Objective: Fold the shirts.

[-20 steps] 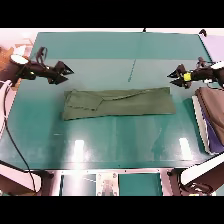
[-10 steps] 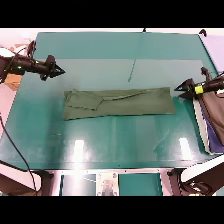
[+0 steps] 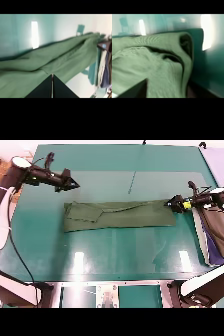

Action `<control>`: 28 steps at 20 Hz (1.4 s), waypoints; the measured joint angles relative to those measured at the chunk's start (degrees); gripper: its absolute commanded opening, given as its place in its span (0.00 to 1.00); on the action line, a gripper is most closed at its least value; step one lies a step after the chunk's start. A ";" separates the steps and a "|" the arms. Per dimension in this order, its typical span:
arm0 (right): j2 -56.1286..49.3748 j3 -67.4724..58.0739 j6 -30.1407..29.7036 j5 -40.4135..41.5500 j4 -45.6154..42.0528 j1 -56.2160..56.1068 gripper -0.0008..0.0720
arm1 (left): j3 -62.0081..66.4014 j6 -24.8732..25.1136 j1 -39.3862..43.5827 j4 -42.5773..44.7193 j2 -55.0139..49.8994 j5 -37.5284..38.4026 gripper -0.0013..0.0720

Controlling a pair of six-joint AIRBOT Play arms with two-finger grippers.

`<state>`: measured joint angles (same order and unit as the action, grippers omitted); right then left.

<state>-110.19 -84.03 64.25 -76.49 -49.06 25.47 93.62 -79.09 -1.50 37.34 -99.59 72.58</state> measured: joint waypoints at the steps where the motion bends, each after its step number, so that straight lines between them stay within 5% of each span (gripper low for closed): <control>1: -0.24 0.09 -0.28 -0.15 -0.15 -0.48 0.38 | 0.00 0.44 1.64 -0.17 -0.02 -0.52 0.05; 2: -0.37 0.11 -0.68 -0.33 -0.68 -0.87 0.15 | 0.00 0.85 3.13 -0.26 -0.02 -1.03 0.05; 3: -0.55 0.09 -1.03 -0.70 -1.16 -1.09 0.03 | 0.00 1.40 4.72 -0.26 -0.04 -2.05 0.05; 14: 7.61 -10.45 1.97 -11.96 -1.31 -2.51 0.03 | 6.93 4.04 24.20 1.51 -11.93 -10.56 0.05; 21: 19.82 -12.26 5.29 -18.49 2.34 -3.32 0.03 | 19.93 -1.99 33.53 6.14 -25.68 -8.44 0.05; 28: 25.40 -12.39 6.36 -20.81 8.02 -7.39 0.03 | 22.82 -4.17 37.75 5.95 -28.87 -9.60 0.05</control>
<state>-84.79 -96.42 70.61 -97.30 -41.04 18.09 116.44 -83.26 36.25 43.29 -128.46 62.98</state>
